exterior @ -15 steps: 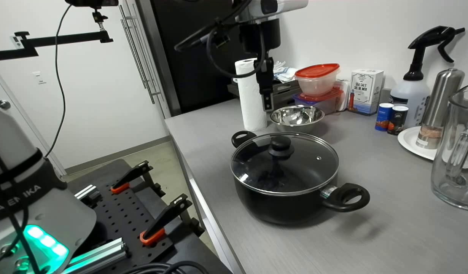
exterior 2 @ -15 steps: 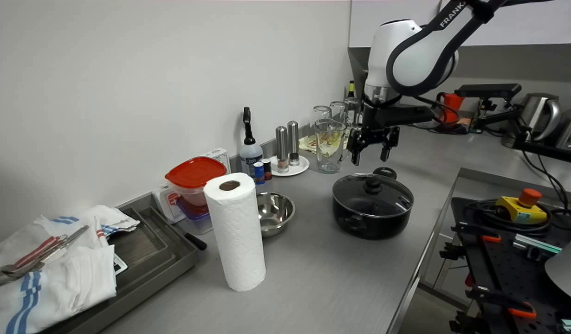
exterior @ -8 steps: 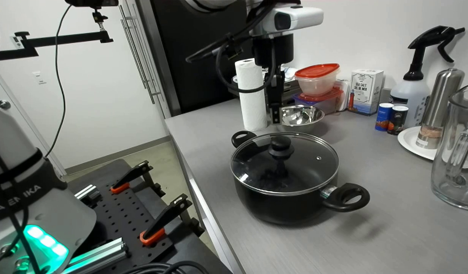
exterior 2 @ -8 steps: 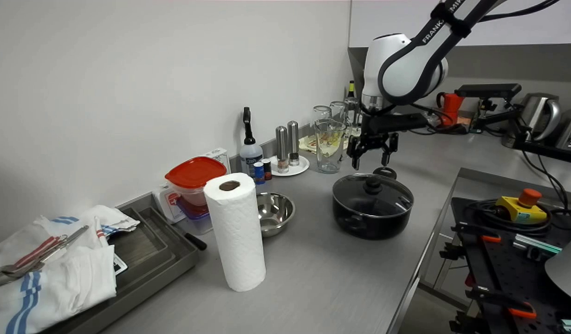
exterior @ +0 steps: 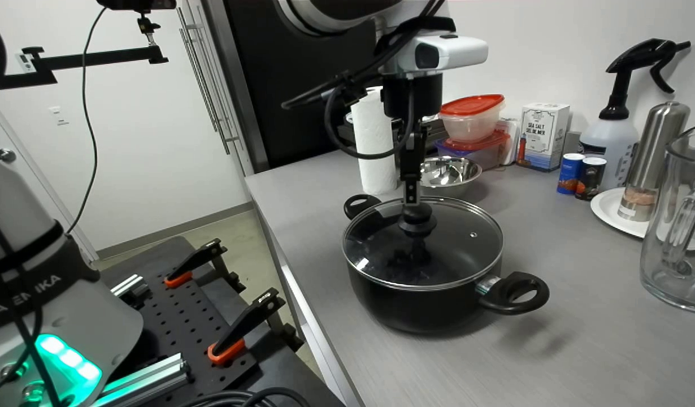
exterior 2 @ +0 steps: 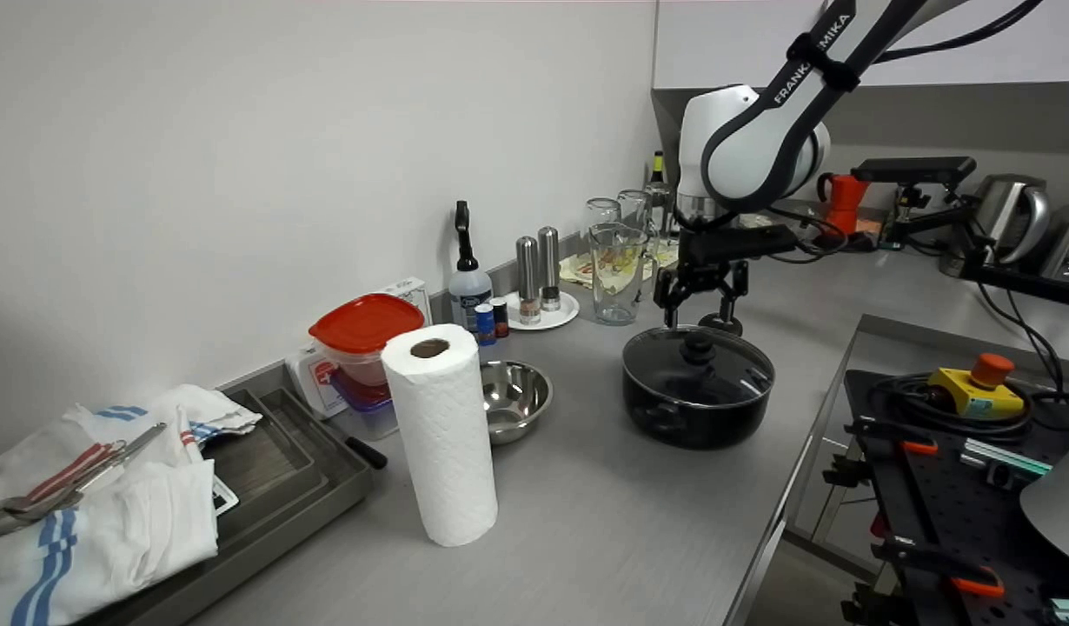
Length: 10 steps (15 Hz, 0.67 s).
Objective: Uncover the pot
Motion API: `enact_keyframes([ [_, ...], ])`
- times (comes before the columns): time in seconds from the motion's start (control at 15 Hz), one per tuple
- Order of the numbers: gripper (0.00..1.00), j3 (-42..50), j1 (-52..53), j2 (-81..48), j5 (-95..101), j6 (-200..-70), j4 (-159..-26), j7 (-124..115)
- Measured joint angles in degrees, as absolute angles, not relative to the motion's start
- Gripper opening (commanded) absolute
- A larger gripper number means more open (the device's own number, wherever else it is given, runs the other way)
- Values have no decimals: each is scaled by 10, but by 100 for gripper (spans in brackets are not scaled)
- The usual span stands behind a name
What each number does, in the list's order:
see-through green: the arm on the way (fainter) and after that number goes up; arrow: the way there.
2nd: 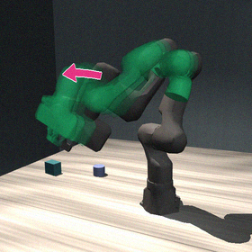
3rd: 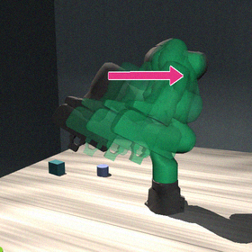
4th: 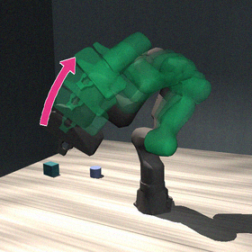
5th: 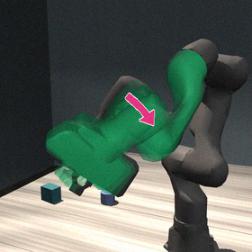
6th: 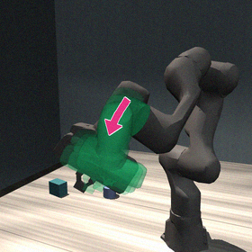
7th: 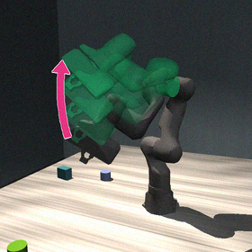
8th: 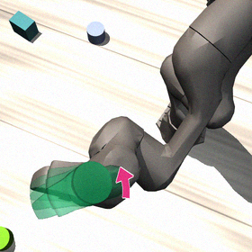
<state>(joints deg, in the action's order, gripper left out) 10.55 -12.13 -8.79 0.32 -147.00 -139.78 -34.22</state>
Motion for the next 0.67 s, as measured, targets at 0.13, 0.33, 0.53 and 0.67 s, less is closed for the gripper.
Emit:
enact_keyframes([
  [0.13, 100, 108, -120, -94, 0, -1468, -1398, -342],
  [0.33, 100, 110, -118, -99, -9, -1466, -1397, -342],
  [0.53, 100, 110, -118, -106, -24, -1459, -1391, -342],
  [0.67, 100, 110, -118, -111, -33, -1452, -1385, -342],
])
